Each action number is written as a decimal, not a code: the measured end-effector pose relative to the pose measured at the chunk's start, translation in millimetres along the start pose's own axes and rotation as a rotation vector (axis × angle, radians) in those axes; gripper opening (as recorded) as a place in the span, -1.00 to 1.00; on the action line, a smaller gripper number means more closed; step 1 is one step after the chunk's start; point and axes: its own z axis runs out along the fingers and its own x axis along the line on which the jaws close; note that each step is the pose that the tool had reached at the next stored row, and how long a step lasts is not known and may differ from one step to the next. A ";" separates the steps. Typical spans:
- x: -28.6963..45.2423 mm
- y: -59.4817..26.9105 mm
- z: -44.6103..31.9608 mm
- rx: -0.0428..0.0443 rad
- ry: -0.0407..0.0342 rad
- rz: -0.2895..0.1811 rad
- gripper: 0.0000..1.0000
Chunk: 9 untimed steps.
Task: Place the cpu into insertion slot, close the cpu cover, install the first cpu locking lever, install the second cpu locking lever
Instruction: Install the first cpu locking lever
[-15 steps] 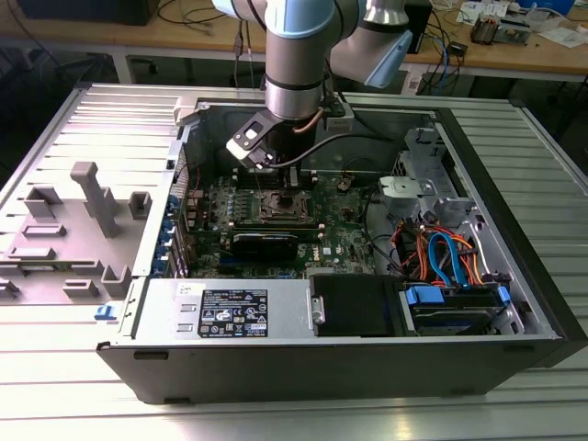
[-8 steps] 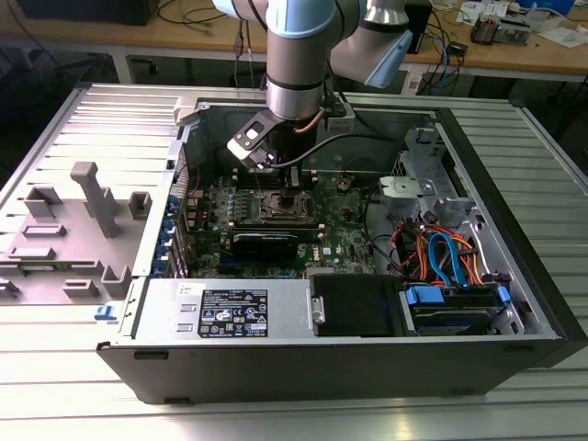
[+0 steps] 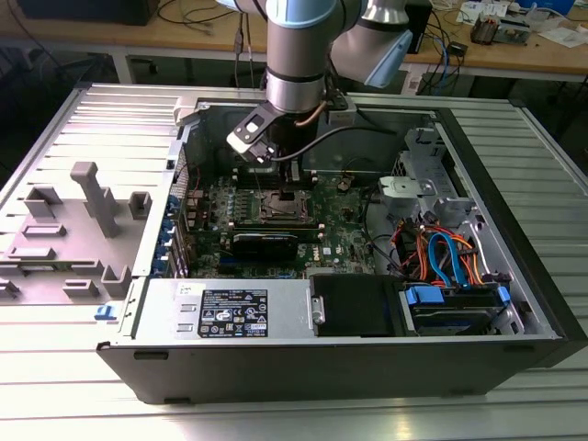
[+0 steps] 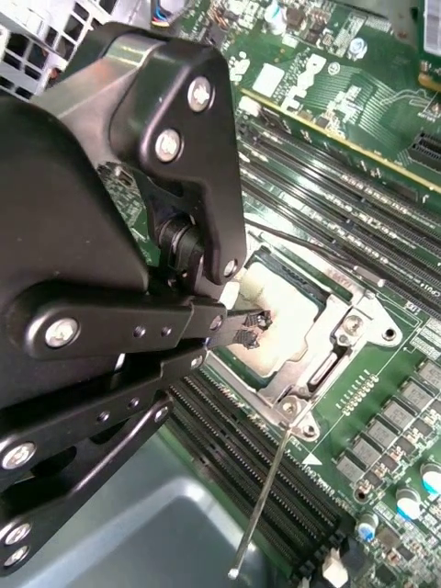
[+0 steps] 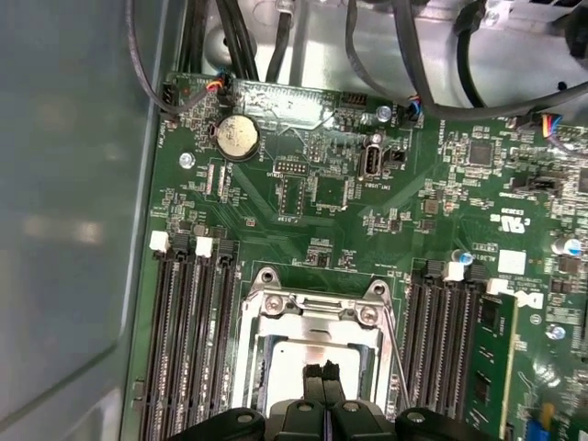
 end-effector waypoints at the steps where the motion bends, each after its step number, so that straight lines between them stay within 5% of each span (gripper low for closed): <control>1: -0.1 0.0 -1.4 -0.0001 0.0000 0.000 -0.79; 9: -0.4 -0.2 -3.7 -0.0023 -0.0005 -0.045 -0.79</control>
